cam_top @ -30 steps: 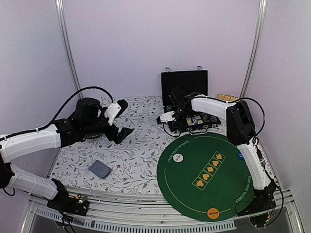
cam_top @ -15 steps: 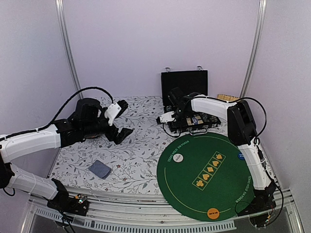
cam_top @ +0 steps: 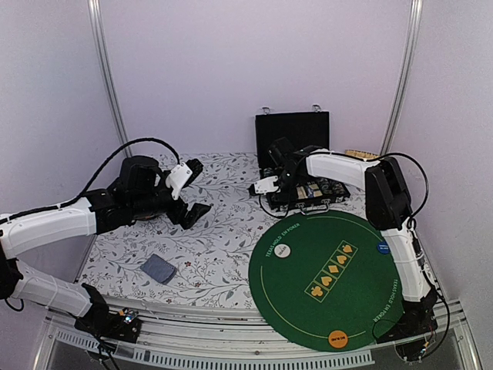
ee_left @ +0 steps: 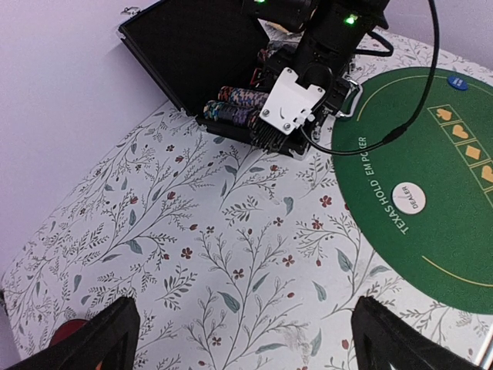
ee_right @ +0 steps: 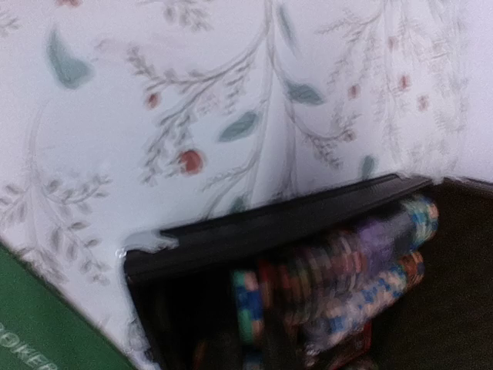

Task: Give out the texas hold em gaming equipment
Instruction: Pick up the pile of poker chips from the chip case.

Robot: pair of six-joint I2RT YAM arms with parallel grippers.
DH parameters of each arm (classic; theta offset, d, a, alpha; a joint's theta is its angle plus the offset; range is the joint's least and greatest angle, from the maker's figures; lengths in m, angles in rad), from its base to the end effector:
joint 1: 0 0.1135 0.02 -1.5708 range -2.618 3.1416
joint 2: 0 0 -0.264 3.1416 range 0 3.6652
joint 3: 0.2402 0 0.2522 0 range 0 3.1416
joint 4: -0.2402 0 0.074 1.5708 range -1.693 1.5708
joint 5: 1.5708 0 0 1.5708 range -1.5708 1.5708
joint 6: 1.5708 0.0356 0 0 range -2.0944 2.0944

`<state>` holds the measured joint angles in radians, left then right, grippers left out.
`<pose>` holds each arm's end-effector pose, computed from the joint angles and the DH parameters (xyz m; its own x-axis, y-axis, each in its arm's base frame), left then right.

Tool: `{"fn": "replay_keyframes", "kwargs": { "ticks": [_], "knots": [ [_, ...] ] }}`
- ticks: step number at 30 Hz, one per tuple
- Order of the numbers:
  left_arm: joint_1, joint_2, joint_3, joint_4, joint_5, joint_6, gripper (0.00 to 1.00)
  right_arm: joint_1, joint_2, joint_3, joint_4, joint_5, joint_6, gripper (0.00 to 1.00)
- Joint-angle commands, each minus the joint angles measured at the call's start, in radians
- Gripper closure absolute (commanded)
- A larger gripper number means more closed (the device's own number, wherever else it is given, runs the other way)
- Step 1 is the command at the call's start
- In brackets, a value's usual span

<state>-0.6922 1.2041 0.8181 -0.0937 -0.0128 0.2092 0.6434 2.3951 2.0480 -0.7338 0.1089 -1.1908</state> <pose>0.2098 -0.1733 0.2727 -0.2168 0.4495 -0.8666 0.6895 0.6989 0.1900 0.4152 0.3065 0.1693 0.2540 -0.9634 -0.0855 -0.8616 -0.1852 -0.4725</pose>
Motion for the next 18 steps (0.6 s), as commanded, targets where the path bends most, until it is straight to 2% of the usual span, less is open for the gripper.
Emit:
{"fn": "replay_keyframes", "kwargs": {
  "ticks": [1,7,18],
  "knots": [
    [0.001,-0.015,-0.011,0.012,-0.005,0.007,0.02,-0.006,0.054,-0.058,-0.124,-0.090,0.002,0.97],
    [0.002,-0.015,-0.011,0.011,-0.007,0.006,0.02,-0.016,0.006,-0.072,-0.093,-0.131,0.022,0.97],
    [-0.001,-0.020,-0.010,0.010,-0.004,0.006,0.02,-0.034,-0.015,-0.065,-0.064,-0.114,0.043,0.97]
  ]
}}
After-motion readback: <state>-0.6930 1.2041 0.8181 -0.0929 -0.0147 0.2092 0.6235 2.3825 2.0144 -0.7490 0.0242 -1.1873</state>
